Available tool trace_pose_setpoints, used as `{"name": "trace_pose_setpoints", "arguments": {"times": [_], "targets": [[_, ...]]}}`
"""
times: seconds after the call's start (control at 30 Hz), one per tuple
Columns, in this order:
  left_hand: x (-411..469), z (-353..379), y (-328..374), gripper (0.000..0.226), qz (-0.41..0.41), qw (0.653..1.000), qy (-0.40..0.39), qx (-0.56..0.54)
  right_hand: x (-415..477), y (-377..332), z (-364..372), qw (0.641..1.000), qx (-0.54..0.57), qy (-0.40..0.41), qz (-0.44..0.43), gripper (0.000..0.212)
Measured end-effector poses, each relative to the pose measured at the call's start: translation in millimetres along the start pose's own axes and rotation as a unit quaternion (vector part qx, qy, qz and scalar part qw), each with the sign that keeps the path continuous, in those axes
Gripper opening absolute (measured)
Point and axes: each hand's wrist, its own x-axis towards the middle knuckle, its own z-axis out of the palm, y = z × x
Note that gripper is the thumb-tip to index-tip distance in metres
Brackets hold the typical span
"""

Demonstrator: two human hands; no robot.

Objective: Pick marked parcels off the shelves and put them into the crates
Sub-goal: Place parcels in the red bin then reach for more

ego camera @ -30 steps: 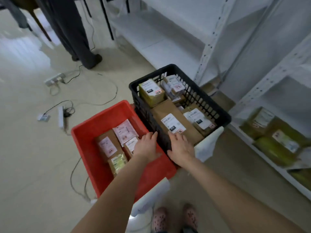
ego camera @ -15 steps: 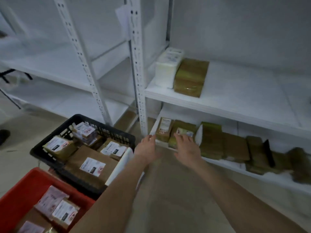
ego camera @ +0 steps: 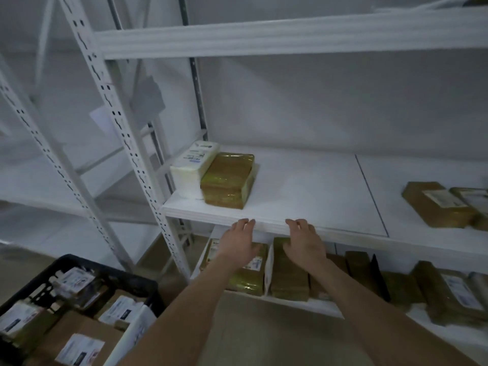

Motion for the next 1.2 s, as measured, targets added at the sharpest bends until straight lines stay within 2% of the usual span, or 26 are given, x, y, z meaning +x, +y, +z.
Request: {"name": "trace_pose_setpoints", "arguments": {"times": [0.2, 0.27, 0.37, 0.5, 0.67, 0.77, 0.87, 0.9, 0.97, 1.03, 1.1, 1.2], "targets": [[71, -29, -39, 0.058, -0.036, 0.996, 0.084, -0.010, 69, -33, -1, 0.996, 0.086, -0.017, -0.001, 0.060], [97, -38, -55, 0.059, -0.055, 0.995, 0.077, 0.000, 97, -46, 0, 0.989, 0.146, -0.027, 0.023, 0.058], [128, -38, -78, 0.059, -0.063, 0.994, 0.031, 0.081, 135, -62, 4, 0.969, 0.234, -0.053, 0.056, 0.055], [151, -32, -83, 0.052, -0.007, 0.991, 0.034, 0.128, 169, -69, 5, 0.948, 0.296, -0.050, 0.104, 0.051], [161, -24, -63, 0.045, 0.075, 0.990, 0.061, 0.102, 184, -58, -17, 0.924, 0.350, -0.003, 0.151, 0.048], [170, -33, -44, 0.036, 0.092, 0.992, 0.080, 0.039, 184, -44, -32, 0.906, 0.389, 0.004, 0.168, 0.052], [202, -48, -55, 0.038, 0.025, 0.993, 0.105, -0.053, 173, -32, -47, 0.880, 0.442, -0.042, 0.169, 0.067], [212, -50, -63, 0.045, -0.012, 0.992, 0.092, -0.085, 168, -30, -49, 0.875, 0.452, -0.059, 0.162, 0.071], [222, -52, -76, 0.062, -0.095, 0.982, 0.016, -0.161, 158, -27, -51, 0.871, 0.461, -0.091, 0.145, 0.073], [222, -47, -73, 0.073, -0.130, 0.968, -0.046, -0.211, 151, -23, -50, 0.859, 0.482, -0.106, 0.136, 0.071], [217, -39, -60, 0.076, -0.132, 0.957, -0.074, -0.248, 149, -11, -50, 0.846, 0.505, -0.102, 0.138, 0.071], [208, -25, -32, 0.069, -0.162, 0.901, -0.130, -0.381, 147, 25, -56, 0.849, 0.482, -0.093, 0.197, 0.082]]}}
